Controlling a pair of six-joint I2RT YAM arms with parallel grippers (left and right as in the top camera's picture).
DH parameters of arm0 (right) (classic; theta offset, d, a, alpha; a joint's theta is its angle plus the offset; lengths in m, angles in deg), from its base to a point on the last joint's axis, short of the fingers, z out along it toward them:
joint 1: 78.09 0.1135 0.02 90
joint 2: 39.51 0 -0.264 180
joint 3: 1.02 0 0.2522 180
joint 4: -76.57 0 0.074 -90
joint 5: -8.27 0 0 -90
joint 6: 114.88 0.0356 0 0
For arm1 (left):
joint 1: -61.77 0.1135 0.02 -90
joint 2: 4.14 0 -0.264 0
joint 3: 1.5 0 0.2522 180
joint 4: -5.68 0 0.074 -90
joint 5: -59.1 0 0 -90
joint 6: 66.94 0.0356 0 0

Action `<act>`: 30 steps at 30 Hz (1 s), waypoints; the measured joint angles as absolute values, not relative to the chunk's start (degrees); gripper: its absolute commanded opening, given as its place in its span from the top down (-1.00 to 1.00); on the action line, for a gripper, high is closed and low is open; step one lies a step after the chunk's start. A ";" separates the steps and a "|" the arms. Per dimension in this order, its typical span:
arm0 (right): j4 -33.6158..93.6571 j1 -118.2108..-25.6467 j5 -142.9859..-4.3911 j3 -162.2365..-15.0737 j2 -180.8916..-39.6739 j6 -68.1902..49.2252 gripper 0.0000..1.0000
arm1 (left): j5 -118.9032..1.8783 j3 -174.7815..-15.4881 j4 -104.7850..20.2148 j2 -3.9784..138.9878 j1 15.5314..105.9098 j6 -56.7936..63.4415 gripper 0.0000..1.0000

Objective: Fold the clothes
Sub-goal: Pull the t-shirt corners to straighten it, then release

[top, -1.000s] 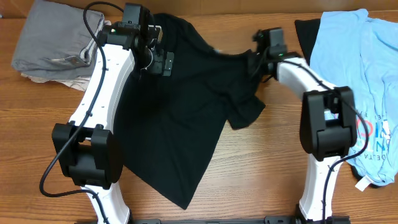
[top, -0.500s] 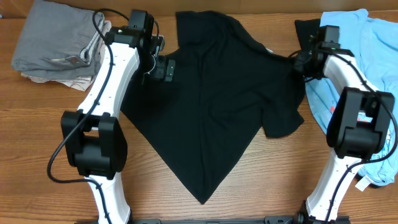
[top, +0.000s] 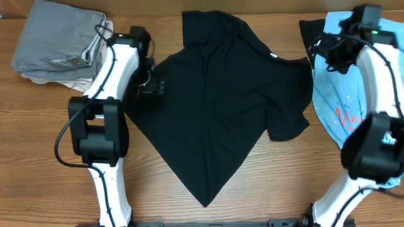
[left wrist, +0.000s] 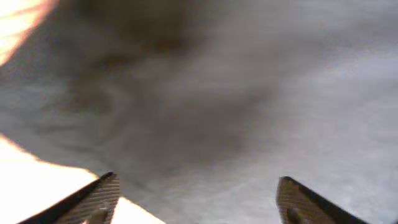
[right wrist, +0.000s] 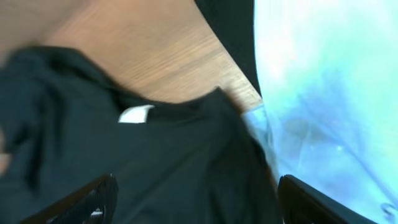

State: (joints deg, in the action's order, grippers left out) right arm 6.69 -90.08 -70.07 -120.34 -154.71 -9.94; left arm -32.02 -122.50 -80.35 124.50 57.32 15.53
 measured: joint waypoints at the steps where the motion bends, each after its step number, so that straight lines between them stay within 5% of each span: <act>1: 6.16 -89.99 -69.96 -120.60 -153.44 -9.94 -0.71 | -31.87 -122.50 -80.50 124.63 58.17 15.42 -0.50; 8: 2.73 -88.57 -69.66 -121.39 -150.16 -9.92 -0.71 | -31.04 -122.52 -80.09 127.62 62.70 14.53 -0.35; 12: 1.53 -87.70 -69.57 -121.39 -150.36 -9.94 -0.72 | -30.64 -122.87 -79.50 130.35 62.90 14.31 0.25; 16: 0.63 -86.85 -69.48 -121.39 -150.36 -9.94 -0.71 | -30.84 -123.53 -78.32 130.92 62.90 14.57 0.65; 23: -0.35 -85.47 -69.50 -121.39 -150.36 -9.94 -0.71 | -28.11 -124.90 -73.20 131.78 63.05 15.18 0.69; 30: -0.59 -84.25 -69.50 -121.39 -150.36 -9.92 -0.72 | -17.40 -125.89 -53.79 133.39 67.64 17.50 0.52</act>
